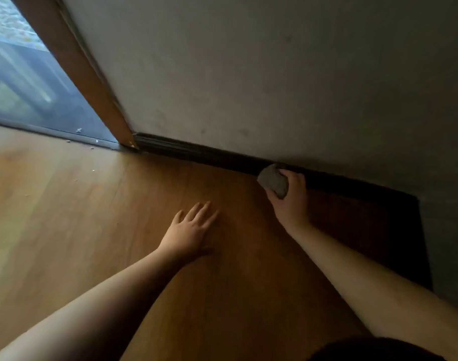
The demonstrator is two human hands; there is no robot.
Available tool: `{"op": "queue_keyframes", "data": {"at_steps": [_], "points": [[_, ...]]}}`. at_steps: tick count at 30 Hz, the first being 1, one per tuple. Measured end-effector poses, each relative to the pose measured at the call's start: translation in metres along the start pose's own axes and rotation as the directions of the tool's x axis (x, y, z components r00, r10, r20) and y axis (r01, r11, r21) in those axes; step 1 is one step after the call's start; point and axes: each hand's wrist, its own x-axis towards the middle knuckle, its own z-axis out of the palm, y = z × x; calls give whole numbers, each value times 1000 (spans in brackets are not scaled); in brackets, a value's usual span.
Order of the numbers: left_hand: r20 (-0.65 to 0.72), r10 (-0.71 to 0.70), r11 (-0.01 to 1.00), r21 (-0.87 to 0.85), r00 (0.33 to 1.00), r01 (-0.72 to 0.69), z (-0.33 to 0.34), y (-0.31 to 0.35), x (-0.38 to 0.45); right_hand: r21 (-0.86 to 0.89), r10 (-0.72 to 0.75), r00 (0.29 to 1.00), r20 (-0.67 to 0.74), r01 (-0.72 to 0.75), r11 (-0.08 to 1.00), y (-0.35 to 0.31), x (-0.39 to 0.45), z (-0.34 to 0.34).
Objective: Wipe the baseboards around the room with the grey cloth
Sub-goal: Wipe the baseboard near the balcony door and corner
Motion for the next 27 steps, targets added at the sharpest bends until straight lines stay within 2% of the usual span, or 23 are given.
{"op": "queue_keyframes", "data": {"at_steps": [3,7,10,13,16,23,27], "points": [[2,91,995,35,996,-91,-7,31,19,54,202,970,-137,-196,979,49,-11,-45],[44,180,977,108,983,-184,-13,63,41,85,321,908,-269,-310,947,103,-21,-92],[71,226,959,158,972,-235,-9,80,50,157,441,812,-383,-413,897,131,-23,-116],[119,240,943,205,963,-261,-2,88,53,261,561,705,-433,-498,827,149,-19,-131],[169,249,929,237,954,-285,1,90,56,280,604,633,-485,-542,792,160,-12,-144],[191,300,910,236,935,-340,-5,89,61,256,629,583,-515,-595,762,157,8,-149],[150,300,920,214,942,-327,-4,78,58,218,598,641,-481,-573,790,160,6,-143]]}}
